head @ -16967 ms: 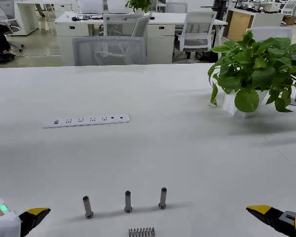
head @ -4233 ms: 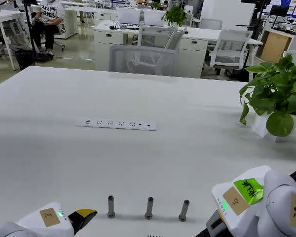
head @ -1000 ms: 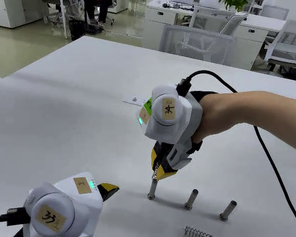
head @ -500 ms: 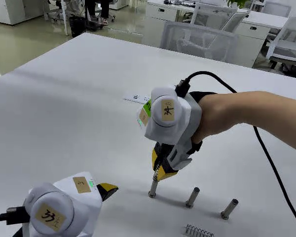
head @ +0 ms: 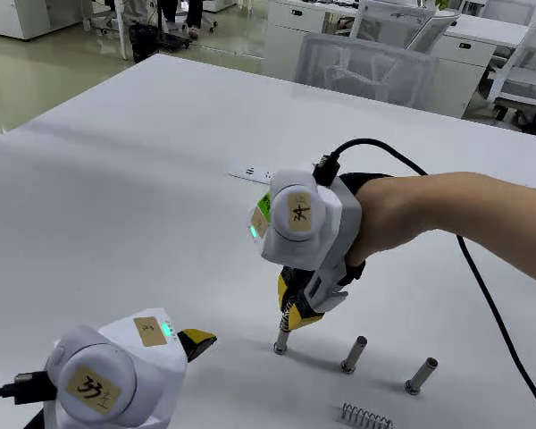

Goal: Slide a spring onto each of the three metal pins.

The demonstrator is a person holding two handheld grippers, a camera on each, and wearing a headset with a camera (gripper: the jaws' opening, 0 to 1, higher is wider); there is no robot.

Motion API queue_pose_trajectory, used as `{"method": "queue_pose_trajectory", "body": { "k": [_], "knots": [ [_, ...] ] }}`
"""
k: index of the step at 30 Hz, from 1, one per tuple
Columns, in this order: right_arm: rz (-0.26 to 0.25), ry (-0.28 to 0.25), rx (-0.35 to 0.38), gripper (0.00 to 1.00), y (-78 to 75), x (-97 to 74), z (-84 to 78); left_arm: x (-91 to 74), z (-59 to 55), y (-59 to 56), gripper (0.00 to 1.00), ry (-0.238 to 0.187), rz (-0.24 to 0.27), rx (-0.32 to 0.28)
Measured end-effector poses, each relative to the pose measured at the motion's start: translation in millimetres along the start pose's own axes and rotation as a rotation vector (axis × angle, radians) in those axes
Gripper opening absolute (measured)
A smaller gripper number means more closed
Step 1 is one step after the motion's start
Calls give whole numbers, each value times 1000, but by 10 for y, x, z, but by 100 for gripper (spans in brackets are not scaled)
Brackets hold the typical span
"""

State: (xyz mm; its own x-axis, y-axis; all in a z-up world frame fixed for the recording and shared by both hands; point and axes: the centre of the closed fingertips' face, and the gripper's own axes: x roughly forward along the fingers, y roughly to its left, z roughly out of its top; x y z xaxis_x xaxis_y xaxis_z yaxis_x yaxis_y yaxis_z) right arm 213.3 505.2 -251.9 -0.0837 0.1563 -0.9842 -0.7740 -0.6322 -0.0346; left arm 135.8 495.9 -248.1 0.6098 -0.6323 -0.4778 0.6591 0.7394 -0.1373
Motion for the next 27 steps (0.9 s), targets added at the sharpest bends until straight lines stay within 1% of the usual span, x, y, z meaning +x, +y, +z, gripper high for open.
{"method": "queue_pose_trajectory", "body": {
  "k": [5,11,19,27],
  "knots": [
    [5,8,-5,13,8,92,9,-14,-26,-9,100,0,0,-7],
    [10,25,-5,13,2,203,-18,-50,-61,13,100,-1,7,-17],
    [8,27,-2,13,12,309,-34,-54,-131,15,100,4,7,-35],
    [10,22,4,13,20,348,-29,-59,-119,32,100,-2,6,-38]
  ]
}}
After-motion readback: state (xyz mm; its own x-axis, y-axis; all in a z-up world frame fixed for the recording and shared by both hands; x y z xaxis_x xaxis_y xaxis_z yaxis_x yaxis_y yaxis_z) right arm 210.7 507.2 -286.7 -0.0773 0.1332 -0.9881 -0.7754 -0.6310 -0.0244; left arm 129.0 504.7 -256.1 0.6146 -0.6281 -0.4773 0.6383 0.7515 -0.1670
